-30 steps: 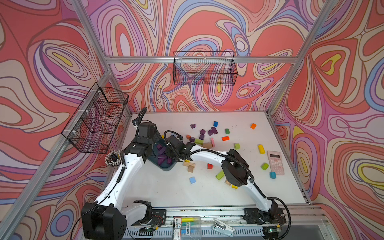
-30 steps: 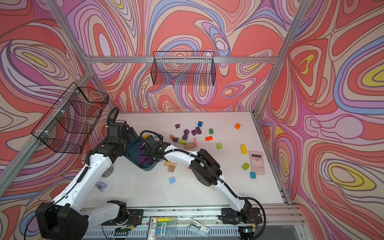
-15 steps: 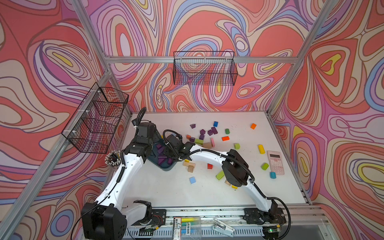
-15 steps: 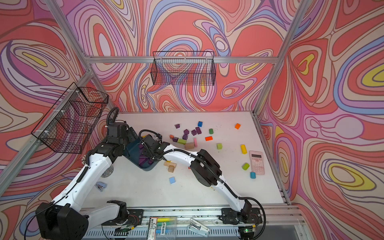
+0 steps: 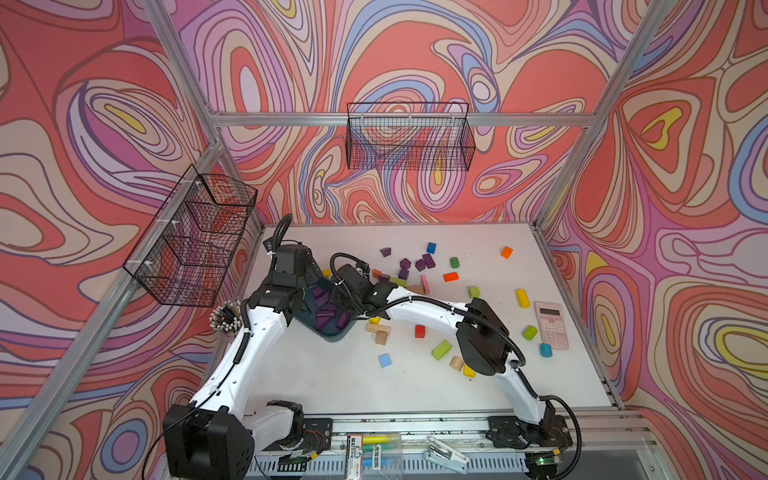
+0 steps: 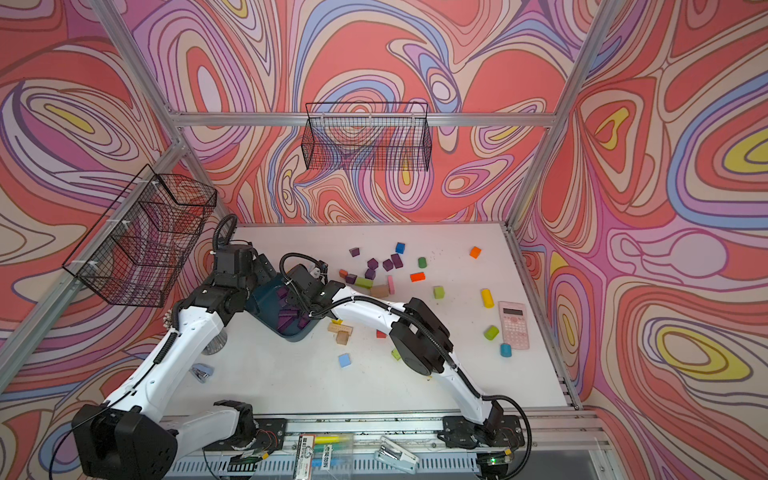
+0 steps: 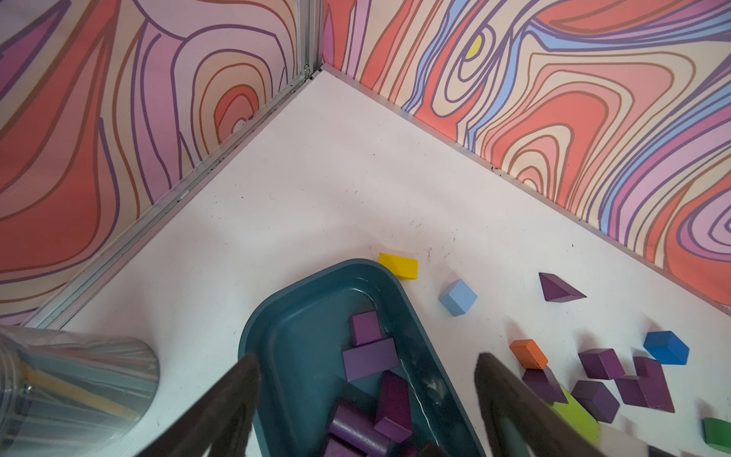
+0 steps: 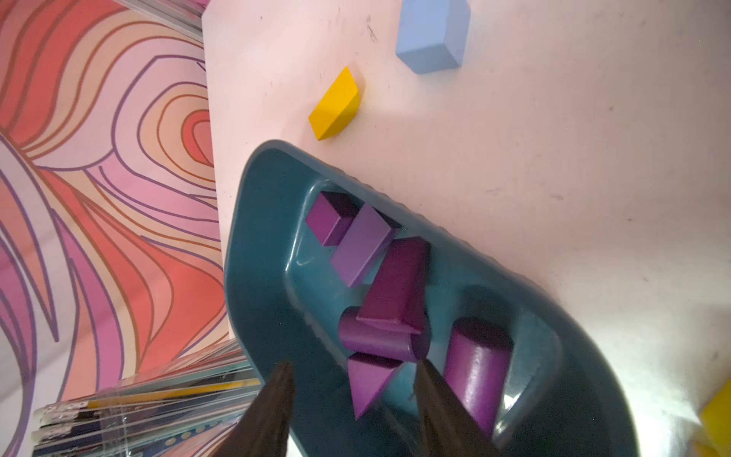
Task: Pick purple bricks into the storage bin
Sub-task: Place the building block in the storage box, then pick up the building block from the center of the board.
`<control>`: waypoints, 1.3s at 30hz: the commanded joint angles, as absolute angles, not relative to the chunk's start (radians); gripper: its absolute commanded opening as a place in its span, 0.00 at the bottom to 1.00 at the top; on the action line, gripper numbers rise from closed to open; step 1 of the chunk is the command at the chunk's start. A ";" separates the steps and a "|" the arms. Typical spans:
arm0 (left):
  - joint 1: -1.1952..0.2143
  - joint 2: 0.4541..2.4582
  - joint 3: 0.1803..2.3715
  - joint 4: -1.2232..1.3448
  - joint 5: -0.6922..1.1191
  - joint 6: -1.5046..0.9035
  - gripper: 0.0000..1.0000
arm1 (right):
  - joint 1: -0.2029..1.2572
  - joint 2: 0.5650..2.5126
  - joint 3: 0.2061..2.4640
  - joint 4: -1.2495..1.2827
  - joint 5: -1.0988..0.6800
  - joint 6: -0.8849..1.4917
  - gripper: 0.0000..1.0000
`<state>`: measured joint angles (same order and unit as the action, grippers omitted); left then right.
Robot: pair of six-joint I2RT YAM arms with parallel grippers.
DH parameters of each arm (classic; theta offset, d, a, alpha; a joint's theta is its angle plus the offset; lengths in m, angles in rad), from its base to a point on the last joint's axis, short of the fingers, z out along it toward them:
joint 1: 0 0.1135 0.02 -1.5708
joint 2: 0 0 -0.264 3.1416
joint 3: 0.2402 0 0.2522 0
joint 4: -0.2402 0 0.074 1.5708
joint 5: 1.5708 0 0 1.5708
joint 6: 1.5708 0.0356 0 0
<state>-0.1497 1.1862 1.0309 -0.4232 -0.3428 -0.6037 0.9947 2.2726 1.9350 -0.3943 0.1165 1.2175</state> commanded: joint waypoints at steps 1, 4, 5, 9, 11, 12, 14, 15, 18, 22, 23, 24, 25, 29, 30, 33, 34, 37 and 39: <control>-0.144 1.197 1.051 -0.454 -0.341 -0.618 0.88 | 1.000 2.216 1.903 -0.386 0.169 1.205 0.52; -0.144 1.203 1.053 -0.457 -0.339 -0.621 0.88 | 1.000 2.190 1.878 -0.389 0.192 1.193 0.52; -0.144 1.204 1.053 -0.457 -0.336 -0.620 0.88 | 1.001 2.180 1.866 -0.390 0.200 1.189 0.52; -0.144 1.214 1.055 -0.461 -0.328 -0.624 0.88 | 1.002 2.128 1.814 -0.387 0.243 1.167 0.52; -0.144 1.219 1.058 -0.465 -0.321 -0.627 0.88 | 0.999 2.100 1.786 -0.389 0.263 1.156 0.52; -0.144 1.224 1.061 -0.468 -0.316 -0.627 0.88 | 0.999 2.086 1.768 -0.389 0.275 1.150 0.52; -0.144 1.230 1.064 -0.471 -0.309 -0.629 0.88 | 0.997 2.058 1.739 -0.391 0.296 1.140 0.53; -0.144 1.234 1.065 -0.473 -0.307 -0.631 0.88 | 0.996 2.043 1.724 -0.393 0.309 1.134 0.53; -0.144 1.248 1.069 -0.480 -0.290 -0.634 0.88 | 0.992 2.003 1.686 -0.404 0.336 1.120 0.55; -0.144 1.272 1.079 -0.487 -0.254 -0.627 0.87 | 0.986 1.949 1.630 -0.413 0.373 1.104 0.57; -0.144 1.281 1.083 -0.492 -0.245 -0.627 0.87 | 0.985 1.935 1.618 -0.417 0.380 1.102 0.58; -0.144 1.289 1.088 -0.497 -0.237 -0.628 0.87 | 0.981 1.924 1.606 -0.422 0.386 1.099 0.59; -0.144 1.296 1.092 -0.503 -0.229 -0.628 0.87 | 0.979 1.913 1.595 -0.427 0.392 1.096 0.61; -0.144 1.326 1.100 -0.519 -0.211 -0.629 0.87 | 0.973 1.863 1.548 -0.445 0.426 1.076 0.65; -0.145 1.335 1.101 -0.523 -0.212 -0.627 0.87 | 0.970 1.848 1.534 -0.449 0.437 1.070 0.66; -0.146 1.368 1.117 -0.546 -0.203 -0.628 0.86 | 0.957 1.811 1.491 -0.461 0.454 1.057 0.71; -0.146 1.377 1.123 -0.554 -0.198 -0.628 0.86 | 0.953 1.800 1.478 -0.467 0.454 1.055 0.72; -0.147 1.405 1.135 -0.569 -0.189 -0.624 0.85 | 0.943 1.778 1.439 -0.476 0.469 1.036 0.76; -0.149 1.420 1.142 -0.579 -0.184 -0.622 0.85 | 0.935 1.737 1.424 -0.497 0.485 1.020 0.76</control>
